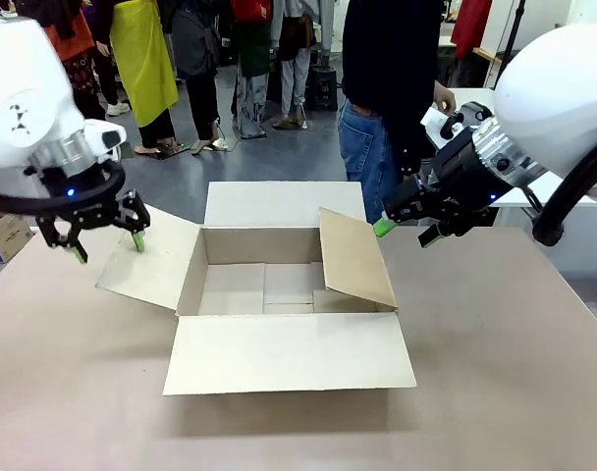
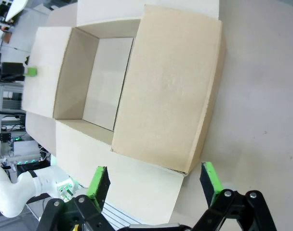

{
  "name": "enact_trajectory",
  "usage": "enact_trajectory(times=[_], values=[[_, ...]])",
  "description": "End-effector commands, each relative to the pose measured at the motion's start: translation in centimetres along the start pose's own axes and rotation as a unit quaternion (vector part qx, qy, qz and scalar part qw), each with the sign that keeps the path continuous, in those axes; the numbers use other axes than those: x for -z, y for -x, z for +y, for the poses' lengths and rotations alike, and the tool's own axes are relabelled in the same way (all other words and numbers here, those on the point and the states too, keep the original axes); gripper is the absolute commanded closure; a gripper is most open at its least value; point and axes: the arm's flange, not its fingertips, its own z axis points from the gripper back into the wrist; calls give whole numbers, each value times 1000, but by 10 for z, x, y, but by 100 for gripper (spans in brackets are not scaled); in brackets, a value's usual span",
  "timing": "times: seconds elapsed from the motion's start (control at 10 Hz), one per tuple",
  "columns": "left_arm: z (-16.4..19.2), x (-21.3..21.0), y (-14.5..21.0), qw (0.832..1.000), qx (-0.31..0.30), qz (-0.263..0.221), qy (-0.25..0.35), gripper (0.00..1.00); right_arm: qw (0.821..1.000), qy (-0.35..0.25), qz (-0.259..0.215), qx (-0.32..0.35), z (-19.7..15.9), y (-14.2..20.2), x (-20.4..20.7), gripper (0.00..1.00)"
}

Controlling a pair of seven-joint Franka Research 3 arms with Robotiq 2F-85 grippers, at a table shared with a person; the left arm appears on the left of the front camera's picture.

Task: Pack the gift set into the box.
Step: Place both hands on the side flaps of the Package Box and spread them outward.

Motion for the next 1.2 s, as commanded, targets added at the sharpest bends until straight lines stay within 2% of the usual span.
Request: enact_trajectory(times=[0.0,0.4,0.5,0.6,0.7,0.8,0.9,1.0,1.1], values=[[-20,-17,1,999,-15,-23,-42,0,1000,-2,2,-3,2,0,-1,0],[-20,-17,1,999,-15,-23,-42,0,1000,0,0,0,0,0,0,0],[-20,-17,1,999,-15,-23,-42,0,994,63,-5,88,2,-10,-2,0],[-20,-17,1,999,-15,-23,-42,0,990,128,-1,56,52,-38,26,0],[-20,-17,1,999,-15,-23,-42,0,978,207,26,26,109,-64,74,0],[-20,-17,1,999,-15,-23,-42,0,953,301,6,27,155,-78,117,0],[-20,-17,1,999,-15,-23,-42,0,948,317,33,6,176,-72,141,0],[-20,-17,1,999,-15,-23,-42,0,950,310,45,3,162,-61,124,0],[-20,-17,1,999,-15,-23,-42,0,979,204,8,-4,129,-38,108,0]])
